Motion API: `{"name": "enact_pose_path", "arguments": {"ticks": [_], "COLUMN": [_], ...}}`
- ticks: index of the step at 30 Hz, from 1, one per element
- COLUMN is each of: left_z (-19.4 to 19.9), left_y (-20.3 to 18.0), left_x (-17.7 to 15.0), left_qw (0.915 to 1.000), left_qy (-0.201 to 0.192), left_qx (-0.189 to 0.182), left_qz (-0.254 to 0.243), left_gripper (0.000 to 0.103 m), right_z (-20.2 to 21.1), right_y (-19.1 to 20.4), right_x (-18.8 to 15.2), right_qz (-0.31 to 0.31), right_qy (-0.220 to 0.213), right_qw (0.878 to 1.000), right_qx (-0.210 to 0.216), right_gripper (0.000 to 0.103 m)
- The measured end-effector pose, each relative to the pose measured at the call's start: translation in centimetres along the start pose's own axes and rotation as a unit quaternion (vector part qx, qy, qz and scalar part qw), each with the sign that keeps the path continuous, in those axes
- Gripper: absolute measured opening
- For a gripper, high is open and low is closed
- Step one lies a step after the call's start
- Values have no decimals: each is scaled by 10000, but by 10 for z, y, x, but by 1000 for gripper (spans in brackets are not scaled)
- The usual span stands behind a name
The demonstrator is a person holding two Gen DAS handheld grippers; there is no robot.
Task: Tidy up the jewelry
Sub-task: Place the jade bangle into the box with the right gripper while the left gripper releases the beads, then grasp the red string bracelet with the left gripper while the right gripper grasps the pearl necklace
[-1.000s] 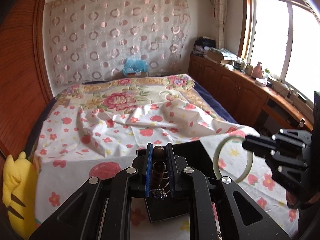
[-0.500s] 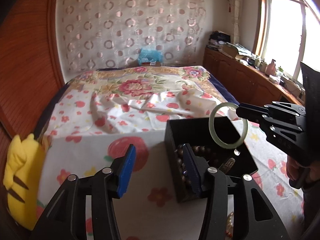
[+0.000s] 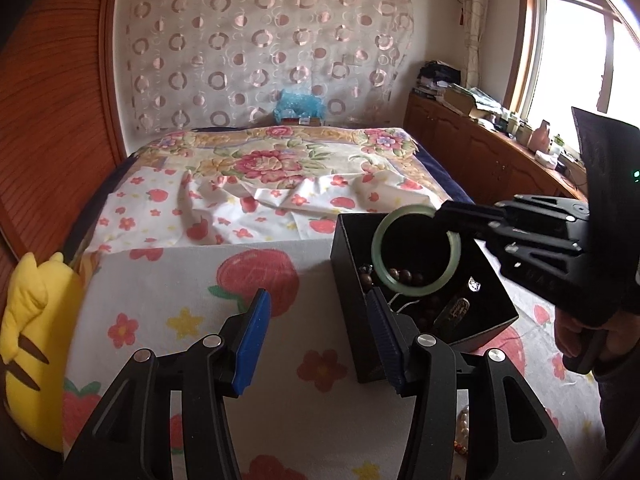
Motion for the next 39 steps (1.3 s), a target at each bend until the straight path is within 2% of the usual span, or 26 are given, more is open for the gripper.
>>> {"name": "enact_pose_path", "arguments": {"ticks": [3, 5, 14, 21, 27, 39], "left_z": [1, 2, 10, 21, 22, 42], "left_y": [-2, -4, -13, -18, -17, -36], "left_x": [-1, -1, -7, -32, -55, -84], "left_qw": [10000, 10000, 9999, 9997, 9994, 9990], "left_qy": [-11, -11, 8, 166, 343, 355], "left_qx": [-1, -22, -80, -142, -88, -235], "left_qz": [-57, -78, -113, -127, -48, -149], "left_gripper": [48, 49, 52, 54, 54, 54], "right_z": [3, 7, 54, 90, 102, 99], "right_y": [4, 3, -10, -21, -23, -9], "right_x": [-1, -1, -14, -42, -76, -138], "right_qz": [109, 117, -132, -185, -305, -552], "right_qy": [-46, -102, -281, -212, 76, 752], "right_qw": [9999, 9999, 9994, 9992, 9989, 9950], "right_qx": [12, -50, -134, -277, -360, -366], "right_gripper": [13, 34, 35, 35, 35, 35]}}
Point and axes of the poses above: each gripper's, at about its wrist camera, not at the fingertips, and z roughly against the way its jaws point, y to its left, x to its top, the point moved 3 cm from there along -z, roughly the way its jaws point, and after that the axes turned 9 degrees about -x, right-handed, at the moved point
